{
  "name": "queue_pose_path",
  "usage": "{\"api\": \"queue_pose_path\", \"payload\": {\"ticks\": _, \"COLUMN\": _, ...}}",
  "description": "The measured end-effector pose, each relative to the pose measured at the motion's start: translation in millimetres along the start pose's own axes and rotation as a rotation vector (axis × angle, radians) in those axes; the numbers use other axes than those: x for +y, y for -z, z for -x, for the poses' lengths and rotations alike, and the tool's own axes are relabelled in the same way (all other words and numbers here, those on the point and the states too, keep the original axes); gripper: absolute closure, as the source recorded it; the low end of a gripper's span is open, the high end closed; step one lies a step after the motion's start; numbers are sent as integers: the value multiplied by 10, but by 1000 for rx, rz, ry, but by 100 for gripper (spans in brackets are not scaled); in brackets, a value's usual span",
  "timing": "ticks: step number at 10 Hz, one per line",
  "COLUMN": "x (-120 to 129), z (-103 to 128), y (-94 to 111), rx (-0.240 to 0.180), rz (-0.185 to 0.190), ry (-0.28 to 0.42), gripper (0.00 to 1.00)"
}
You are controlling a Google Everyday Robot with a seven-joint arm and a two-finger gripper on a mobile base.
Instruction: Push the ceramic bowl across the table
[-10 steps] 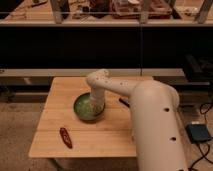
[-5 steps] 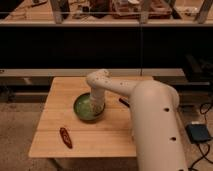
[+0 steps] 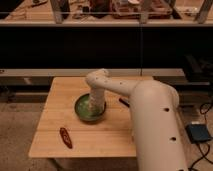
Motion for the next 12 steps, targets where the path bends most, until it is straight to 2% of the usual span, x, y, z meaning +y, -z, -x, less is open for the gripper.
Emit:
{"api": "queue_pose_path", "payload": {"ticks": 2, "x": -4, "z": 15, "y": 15, "rx": -1, "rz": -2, "ry": 1, "gripper": 92}}
{"api": "queue_pose_path", "payload": {"ticks": 3, "x": -97, "z": 64, "y": 100, "rx": 9, "rz": 2, "ry": 19, "gripper": 99}}
{"api": "queue_pose_path", "payload": {"ticks": 5, "x": -289, "z": 178, "y": 301, "rx": 20, "rz": 11, "ry": 47, "gripper": 100}}
{"api": "queue_pose_path", "payload": {"ticks": 7, "x": -516, "z": 363, "y": 717, "rx": 37, "rz": 25, "ry": 82, "gripper": 100}}
{"api": "queue_pose_path", "payload": {"ticks": 9, "x": -606, "z": 428, "y": 919, "rx": 35, "rz": 31, "ry": 91, "gripper": 100}}
{"api": "queue_pose_path", "payload": {"ticks": 11, "x": -566, "z": 439, "y": 949, "rx": 36, "rz": 34, "ry": 86, "gripper": 100}}
{"api": "queue_pose_path", "payload": {"ticks": 12, "x": -556, "z": 433, "y": 897, "rx": 41, "rz": 35, "ry": 90, "gripper": 100}}
